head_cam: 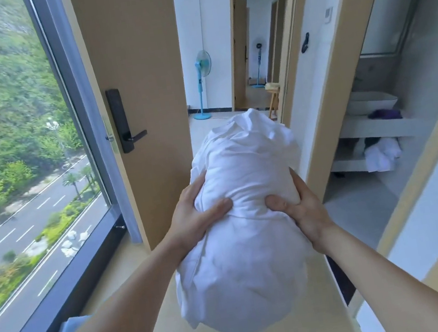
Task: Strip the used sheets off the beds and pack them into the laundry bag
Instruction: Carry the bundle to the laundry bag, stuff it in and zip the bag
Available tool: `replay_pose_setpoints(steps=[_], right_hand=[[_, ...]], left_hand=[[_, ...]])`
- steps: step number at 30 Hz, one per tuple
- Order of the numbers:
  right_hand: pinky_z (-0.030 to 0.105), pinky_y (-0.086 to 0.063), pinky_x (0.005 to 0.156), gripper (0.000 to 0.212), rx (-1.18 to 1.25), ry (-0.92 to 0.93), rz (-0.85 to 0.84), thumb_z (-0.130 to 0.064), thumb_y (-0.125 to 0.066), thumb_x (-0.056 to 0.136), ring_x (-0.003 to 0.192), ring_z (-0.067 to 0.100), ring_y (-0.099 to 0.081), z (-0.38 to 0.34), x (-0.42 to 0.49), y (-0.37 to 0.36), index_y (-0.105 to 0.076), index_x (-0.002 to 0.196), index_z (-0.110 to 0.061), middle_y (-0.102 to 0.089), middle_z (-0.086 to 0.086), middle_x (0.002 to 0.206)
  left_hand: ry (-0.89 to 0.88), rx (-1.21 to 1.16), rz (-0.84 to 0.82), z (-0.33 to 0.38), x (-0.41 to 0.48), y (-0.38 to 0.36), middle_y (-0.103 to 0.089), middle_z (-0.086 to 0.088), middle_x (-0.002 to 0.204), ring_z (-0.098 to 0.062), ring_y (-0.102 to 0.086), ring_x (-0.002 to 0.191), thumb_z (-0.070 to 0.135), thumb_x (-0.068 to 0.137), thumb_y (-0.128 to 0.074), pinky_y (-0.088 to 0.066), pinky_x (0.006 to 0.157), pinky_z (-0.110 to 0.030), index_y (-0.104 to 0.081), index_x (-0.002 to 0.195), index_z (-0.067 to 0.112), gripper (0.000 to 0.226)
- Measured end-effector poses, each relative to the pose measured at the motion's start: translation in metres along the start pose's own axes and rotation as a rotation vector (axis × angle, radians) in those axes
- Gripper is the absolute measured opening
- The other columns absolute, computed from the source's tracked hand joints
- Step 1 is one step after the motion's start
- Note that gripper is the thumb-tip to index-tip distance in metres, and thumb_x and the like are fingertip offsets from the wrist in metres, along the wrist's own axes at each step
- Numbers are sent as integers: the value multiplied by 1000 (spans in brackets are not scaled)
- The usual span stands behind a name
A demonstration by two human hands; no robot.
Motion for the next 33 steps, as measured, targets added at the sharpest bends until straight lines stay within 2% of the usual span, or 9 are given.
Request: replay_pose_setpoints(steps=[3, 7, 10, 14, 16, 21, 25, 29, 33], right_hand=[[34, -57, 89, 99, 24, 0, 10, -57, -88, 49, 113, 10, -67, 9, 67, -2, -49, 140, -45, -67, -15, 126], [43, -54, 98, 101, 29, 4, 70, -58, -90, 49, 119, 14, -64, 16, 148, 2, -48, 140, -48, -64, -15, 131], [50, -51, 103, 104, 43, -11, 82, -63, -93, 46, 122, 17, -62, 27, 200, 8, -49, 140, -48, -63, -13, 134], [49, -52, 102, 108, 56, -30, 97, -61, -94, 43, 119, 16, -65, 48, 271, 22, -49, 140, -46, -65, -13, 131], [49, -54, 99, 106, 80, -32, 81, -56, -94, 46, 118, 17, -66, 62, 312, 30, -49, 141, -45, -67, -12, 130], [19, -57, 75, 91, 114, 18, 41, -49, -87, 48, 106, 4, -68, 73, 422, 54, -51, 132, -52, -69, -20, 121], [21, -57, 78, 81, 114, 31, -5, -49, -88, 47, 105, 3, -68, 71, 504, 73, -53, 120, -59, -69, -25, 116], [20, -57, 76, 85, 124, 41, -30, -47, -87, 48, 104, 2, -69, 78, 576, 90, -52, 124, -55, -70, -25, 114], [16, -56, 72, 96, 96, 34, -15, -46, -87, 48, 103, 2, -69, 96, 647, 102, -51, 137, -44, -70, -22, 116]], left_hand=[[-9, -9, -33, -15, 70, 5, -49, 22, 142, 5, -44, 132, 68, 59, -77, -35, 115, -34, -49, 134, 59, 81], [-52, -17, -85, -15, 153, 7, -50, 49, 120, 28, -41, 116, 62, 61, -76, -33, 96, -4, -50, 121, 66, 65], [-46, -28, -112, -30, 210, 2, -47, 48, 124, 33, -37, 114, 64, 59, -75, -32, 93, -4, -50, 121, 66, 67], [-28, -33, -142, -53, 283, -12, -52, 48, 118, 31, -43, 109, 58, 60, -78, -37, 89, -3, -51, 110, 76, 60], [-31, -4, -140, -65, 325, -21, -53, 44, 120, 26, -44, 115, 59, 61, -77, -37, 99, -11, -50, 112, 77, 60], [-68, 10, -79, -80, 429, -40, -51, 53, 114, 31, -42, 111, 57, 63, -76, -37, 92, -5, -50, 121, 65, 64], [-63, 39, -30, -84, 505, -50, -54, 41, 125, 18, -44, 123, 62, 61, -75, -38, 107, -29, -52, 121, 69, 65], [-71, 36, -17, -88, 570, -63, -57, 45, 116, 14, -50, 120, 56, 65, -75, -41, 102, -24, -54, 110, 74, 53], [-89, 9, -56, -104, 638, -78, -62, 43, 111, 19, -57, 106, 38, 74, -74, -44, 82, -3, -57, 99, 77, 49]])
Point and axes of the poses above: each hand's wrist, its own x-axis towards the middle knuckle, its own y-axis out of the back of the hand, z = x × y, the point moved 4 cm from there along x, towards the middle knuckle
